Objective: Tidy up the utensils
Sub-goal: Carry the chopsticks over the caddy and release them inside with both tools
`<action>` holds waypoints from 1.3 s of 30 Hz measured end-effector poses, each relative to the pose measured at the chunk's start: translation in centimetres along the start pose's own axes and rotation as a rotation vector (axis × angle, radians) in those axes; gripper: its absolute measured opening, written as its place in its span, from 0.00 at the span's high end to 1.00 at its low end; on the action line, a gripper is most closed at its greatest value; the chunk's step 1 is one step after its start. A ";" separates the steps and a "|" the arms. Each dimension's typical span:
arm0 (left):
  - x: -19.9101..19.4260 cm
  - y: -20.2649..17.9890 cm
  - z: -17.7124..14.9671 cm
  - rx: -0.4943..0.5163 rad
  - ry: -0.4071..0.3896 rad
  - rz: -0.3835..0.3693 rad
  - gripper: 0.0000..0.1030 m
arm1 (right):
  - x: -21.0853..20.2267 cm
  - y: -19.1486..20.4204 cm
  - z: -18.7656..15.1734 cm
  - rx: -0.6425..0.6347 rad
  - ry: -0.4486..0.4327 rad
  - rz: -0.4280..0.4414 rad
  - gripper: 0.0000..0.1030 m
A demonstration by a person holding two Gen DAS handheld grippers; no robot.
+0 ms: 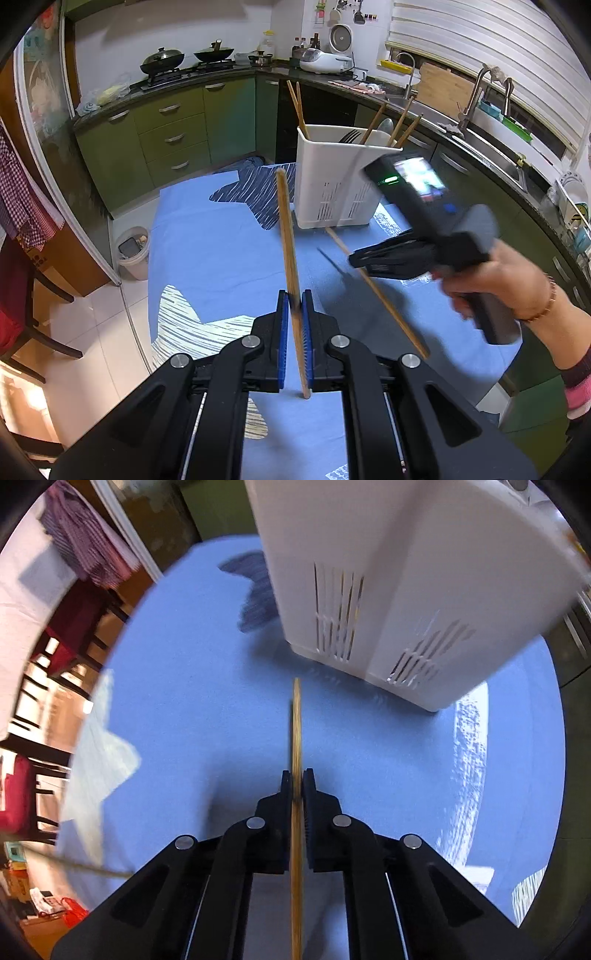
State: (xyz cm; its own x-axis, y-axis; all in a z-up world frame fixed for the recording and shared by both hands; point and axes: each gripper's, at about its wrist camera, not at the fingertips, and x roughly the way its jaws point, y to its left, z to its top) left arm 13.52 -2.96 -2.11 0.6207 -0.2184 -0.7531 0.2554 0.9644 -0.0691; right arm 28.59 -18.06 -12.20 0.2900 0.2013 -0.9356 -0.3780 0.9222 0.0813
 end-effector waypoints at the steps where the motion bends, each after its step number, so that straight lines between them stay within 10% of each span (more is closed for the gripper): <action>1: 0.0 -0.1 0.0 0.002 0.000 -0.002 0.93 | -1.0 0.0 -0.4 -0.005 -0.023 0.005 0.93; 17: -1.2 -0.9 -0.2 0.021 -0.029 -0.014 0.94 | -15.2 -3.2 -12.1 -0.012 -0.325 0.090 0.93; 29: -2.6 -2.4 2.9 0.056 -0.078 -0.028 0.94 | -20.3 -5.4 -11.7 0.020 -0.441 0.114 0.93; 39: -5.2 -4.0 12.9 0.082 -0.210 -0.034 0.94 | -24.7 -6.5 -9.8 0.020 -0.524 0.111 0.93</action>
State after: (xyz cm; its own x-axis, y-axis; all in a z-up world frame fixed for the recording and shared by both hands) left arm 18.85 -7.62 10.53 0.7493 -0.2852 -0.5977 0.3332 0.9423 -0.0319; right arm 15.21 -32.24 7.05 0.6511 0.4312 -0.6246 -0.4160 0.8911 0.1815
